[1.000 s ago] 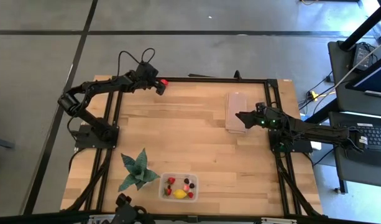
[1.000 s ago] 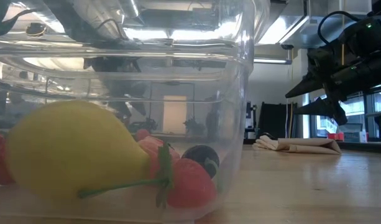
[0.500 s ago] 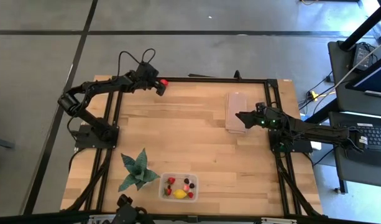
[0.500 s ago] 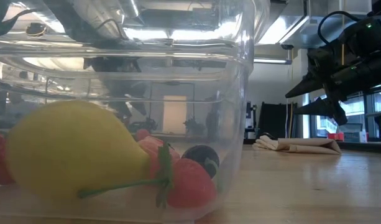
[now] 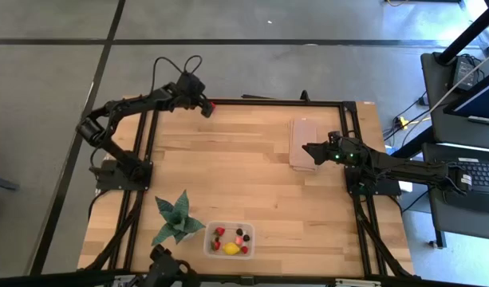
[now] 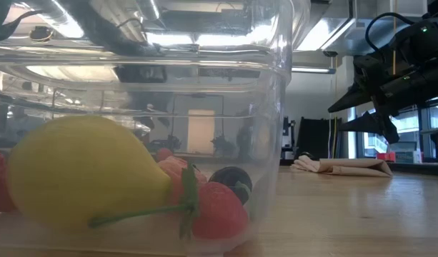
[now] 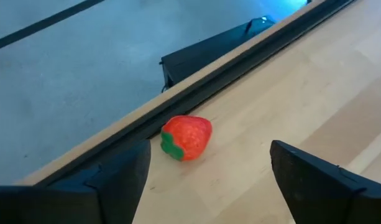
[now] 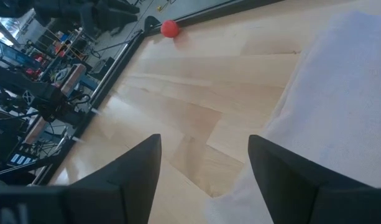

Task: Pick and placing Produce into tupperware
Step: Put the strawberry into the transparent bin

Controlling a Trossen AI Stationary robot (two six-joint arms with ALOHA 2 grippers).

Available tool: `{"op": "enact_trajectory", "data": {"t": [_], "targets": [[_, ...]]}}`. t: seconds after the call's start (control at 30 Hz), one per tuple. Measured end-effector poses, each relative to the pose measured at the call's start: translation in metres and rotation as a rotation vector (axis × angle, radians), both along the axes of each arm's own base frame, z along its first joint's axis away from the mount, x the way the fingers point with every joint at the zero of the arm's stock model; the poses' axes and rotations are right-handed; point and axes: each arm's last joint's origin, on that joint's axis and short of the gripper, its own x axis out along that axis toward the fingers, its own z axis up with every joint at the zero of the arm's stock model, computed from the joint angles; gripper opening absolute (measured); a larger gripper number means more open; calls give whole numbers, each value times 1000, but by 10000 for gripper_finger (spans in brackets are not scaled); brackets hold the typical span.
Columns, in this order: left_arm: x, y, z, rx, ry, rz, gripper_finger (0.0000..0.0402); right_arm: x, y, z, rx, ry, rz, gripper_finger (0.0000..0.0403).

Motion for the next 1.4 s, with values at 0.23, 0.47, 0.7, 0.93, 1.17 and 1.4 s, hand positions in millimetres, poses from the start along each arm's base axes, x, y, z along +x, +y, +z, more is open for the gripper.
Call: {"op": "enact_trajectory", "data": {"t": [0.23,0.47,0.7,0.93,1.17,1.4], "targets": [[7,13,-23,-92,58,0,308,0,0,0,6,-3,-2,243],[13,14,-31,-92,76,-8,308,0,0,0,6,-3,-2,243],[13,17,-37,-79,118,-3,308,0,0,0,4,-2,-1,243],[17,22,-46,-80,93,25,308,0,0,0,7,-4,-3,243],[29,35,-54,-96,107,21,308,0,0,0,9,-5,-3,243],[39,37,-68,-194,205,2,308,0,0,0,33,-17,-1,243]]}}
